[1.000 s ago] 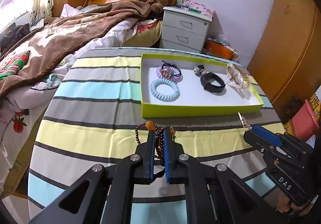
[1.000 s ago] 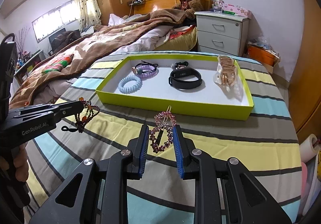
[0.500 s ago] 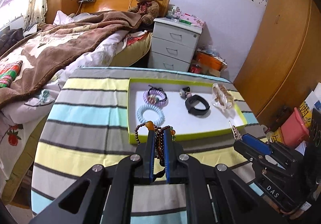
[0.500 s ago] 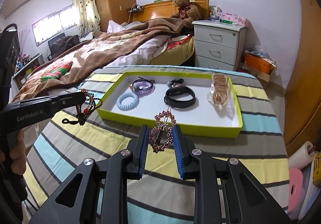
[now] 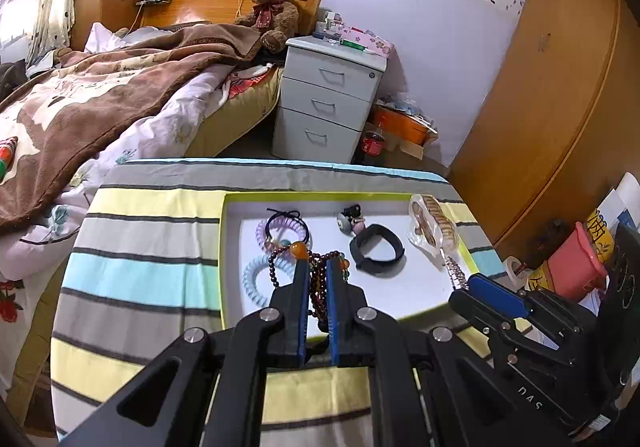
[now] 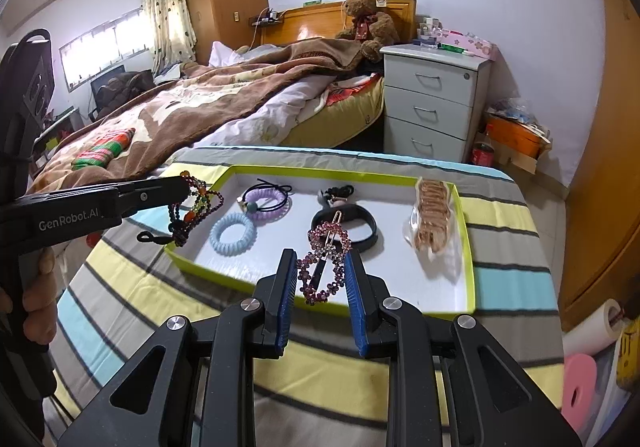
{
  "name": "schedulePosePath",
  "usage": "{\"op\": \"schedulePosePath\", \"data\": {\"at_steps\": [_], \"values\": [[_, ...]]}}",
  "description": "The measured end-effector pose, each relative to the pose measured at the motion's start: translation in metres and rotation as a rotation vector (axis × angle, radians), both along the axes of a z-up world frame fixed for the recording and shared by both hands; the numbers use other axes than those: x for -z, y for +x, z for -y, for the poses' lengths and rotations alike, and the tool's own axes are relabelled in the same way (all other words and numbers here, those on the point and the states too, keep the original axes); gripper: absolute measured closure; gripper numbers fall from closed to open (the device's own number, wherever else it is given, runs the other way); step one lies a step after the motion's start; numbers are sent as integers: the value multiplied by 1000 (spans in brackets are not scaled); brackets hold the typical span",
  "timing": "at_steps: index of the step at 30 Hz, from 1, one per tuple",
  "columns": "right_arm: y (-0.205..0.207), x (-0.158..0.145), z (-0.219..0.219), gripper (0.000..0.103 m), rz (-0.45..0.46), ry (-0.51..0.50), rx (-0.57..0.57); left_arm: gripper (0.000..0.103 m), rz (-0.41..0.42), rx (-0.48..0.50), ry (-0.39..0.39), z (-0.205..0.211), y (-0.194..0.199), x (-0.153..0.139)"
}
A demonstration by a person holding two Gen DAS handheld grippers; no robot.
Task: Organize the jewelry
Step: 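Carry the bracelets with left gripper into the box while right gripper carries the clip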
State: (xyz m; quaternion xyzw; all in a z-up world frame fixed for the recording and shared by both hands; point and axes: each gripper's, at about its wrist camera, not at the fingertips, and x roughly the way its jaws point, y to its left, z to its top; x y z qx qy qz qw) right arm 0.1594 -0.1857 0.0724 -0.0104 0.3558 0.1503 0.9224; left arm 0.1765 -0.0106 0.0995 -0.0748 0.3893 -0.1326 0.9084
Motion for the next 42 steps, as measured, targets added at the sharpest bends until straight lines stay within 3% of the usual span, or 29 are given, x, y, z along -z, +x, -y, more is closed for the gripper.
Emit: {"op": "schedulePosePath", "data": {"at_steps": [17,24,25,42], "values": [[48,36,-18,78,-119,-29,-191,94,-87,-4,-12,9,39,38],[55,46,-26,79,-144,-53,-223,94,-101,-16,-13,5,44,45],[56,48,-28,88,-150,-60,-231,94,-104,-17,-12,4,45,47],[56,53,-32,88,-162,-91,-234,94,-135,-35,-14,-3,51,60]]}}
